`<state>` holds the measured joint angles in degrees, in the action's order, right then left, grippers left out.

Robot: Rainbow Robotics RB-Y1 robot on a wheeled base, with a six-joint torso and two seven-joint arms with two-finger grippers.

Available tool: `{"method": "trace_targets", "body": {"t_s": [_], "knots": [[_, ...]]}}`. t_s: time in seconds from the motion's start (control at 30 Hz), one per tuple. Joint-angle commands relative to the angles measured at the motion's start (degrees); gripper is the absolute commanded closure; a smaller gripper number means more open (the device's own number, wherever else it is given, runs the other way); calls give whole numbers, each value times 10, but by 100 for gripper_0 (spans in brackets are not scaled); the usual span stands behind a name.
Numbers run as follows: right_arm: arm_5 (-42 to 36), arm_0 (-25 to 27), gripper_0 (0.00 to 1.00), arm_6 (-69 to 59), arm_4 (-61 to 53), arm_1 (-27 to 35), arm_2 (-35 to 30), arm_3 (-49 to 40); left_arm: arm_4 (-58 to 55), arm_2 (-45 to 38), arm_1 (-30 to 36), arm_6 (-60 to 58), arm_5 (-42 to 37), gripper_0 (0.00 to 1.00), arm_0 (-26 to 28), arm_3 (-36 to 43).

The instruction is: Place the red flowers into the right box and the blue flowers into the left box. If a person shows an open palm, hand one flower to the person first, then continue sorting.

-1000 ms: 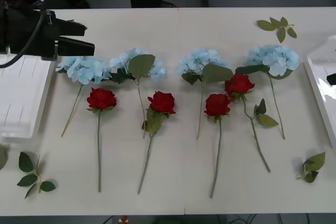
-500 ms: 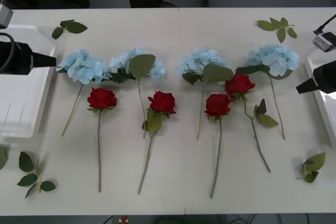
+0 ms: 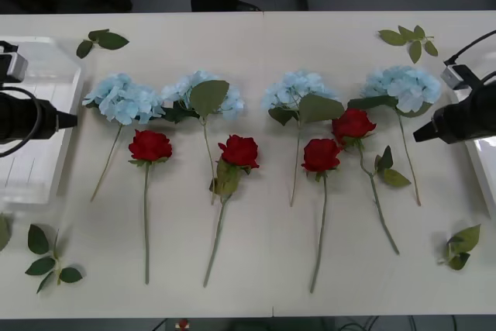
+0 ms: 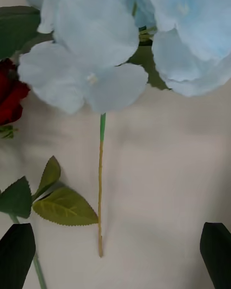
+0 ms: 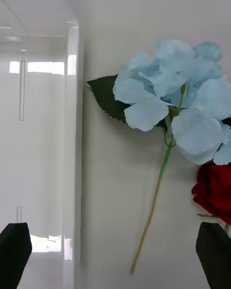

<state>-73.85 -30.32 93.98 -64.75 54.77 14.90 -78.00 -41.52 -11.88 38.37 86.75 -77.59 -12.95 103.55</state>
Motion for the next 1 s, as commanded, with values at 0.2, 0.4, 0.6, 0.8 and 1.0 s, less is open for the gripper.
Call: {"method": "trace_targets", "body": {"t_s": [0.2, 0.4, 0.6, 0.8, 1.0], "knots": [[75, -69, 0, -23, 73, -49, 64, 56, 97, 32, -48, 19, 10, 0, -60, -32], [112, -98, 0, -21, 81, -79, 102, 122, 147, 56, -66, 26, 10, 0, -83, -58], [117, -98, 0, -19, 93, -99, 103, 145, 170, 79, -73, 31, 12, 0, -102, -83], [131, -92, 0, -17, 102, -110, 107, 164, 210, 111, -80, 32, 13, 0, -121, -105], [145, -76, 0, -17, 106, -110, 107, 164, 220, 131, -88, 35, 20, 0, -153, -158]]}}
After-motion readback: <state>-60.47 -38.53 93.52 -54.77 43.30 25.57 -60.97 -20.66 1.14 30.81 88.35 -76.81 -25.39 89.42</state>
